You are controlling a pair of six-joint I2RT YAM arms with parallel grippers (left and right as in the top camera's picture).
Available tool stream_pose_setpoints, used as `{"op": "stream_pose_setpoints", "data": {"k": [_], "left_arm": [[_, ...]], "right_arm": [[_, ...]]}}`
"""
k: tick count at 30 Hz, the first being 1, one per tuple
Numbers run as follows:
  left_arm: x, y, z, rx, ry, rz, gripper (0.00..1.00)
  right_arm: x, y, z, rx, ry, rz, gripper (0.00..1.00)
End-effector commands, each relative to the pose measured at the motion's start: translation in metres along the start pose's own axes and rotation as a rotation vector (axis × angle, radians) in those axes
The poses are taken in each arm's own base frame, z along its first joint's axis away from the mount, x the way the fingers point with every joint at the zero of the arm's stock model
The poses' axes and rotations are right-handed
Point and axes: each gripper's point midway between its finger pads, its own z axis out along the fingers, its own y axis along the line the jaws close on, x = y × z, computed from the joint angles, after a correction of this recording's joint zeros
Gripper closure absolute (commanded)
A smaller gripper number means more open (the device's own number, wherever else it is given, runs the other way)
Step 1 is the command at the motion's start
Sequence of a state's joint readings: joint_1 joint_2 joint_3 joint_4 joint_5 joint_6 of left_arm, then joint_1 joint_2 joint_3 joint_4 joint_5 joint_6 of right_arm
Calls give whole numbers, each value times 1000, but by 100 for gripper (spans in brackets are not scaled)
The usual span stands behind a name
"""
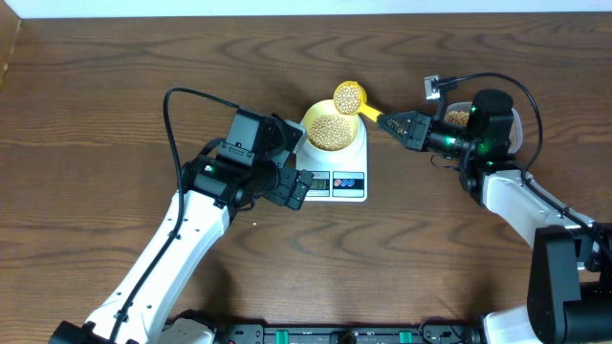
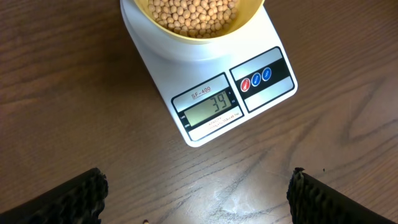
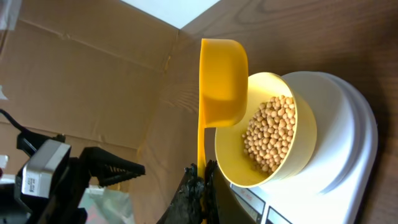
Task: Scoop item into bowl and weigh 50g on scale
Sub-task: 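Tilt the scoop with the right gripper to pour more soybeans into the bowl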
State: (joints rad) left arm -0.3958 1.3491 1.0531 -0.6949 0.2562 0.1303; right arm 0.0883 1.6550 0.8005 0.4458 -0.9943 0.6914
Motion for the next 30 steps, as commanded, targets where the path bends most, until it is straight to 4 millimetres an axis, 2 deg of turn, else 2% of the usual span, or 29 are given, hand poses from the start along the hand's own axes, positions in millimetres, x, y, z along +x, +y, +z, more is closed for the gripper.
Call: {"op": "stream_pose_setpoints", "data": {"k": [1,5,22,30], "left_arm": [[4,0,3,-1,12,-8,5],[4,0,3,-1,12,-8,5],[4,0,3,-1,12,-8,5],[4,0,3,-1,12,-8,5]], "right_arm": [[5,7,4,-21,20,-114,99],[13,11,12,-24,40,-173,99],[9,5,14,17,19,-293,99],[11,-11,13,96,21,-347,99]]}}
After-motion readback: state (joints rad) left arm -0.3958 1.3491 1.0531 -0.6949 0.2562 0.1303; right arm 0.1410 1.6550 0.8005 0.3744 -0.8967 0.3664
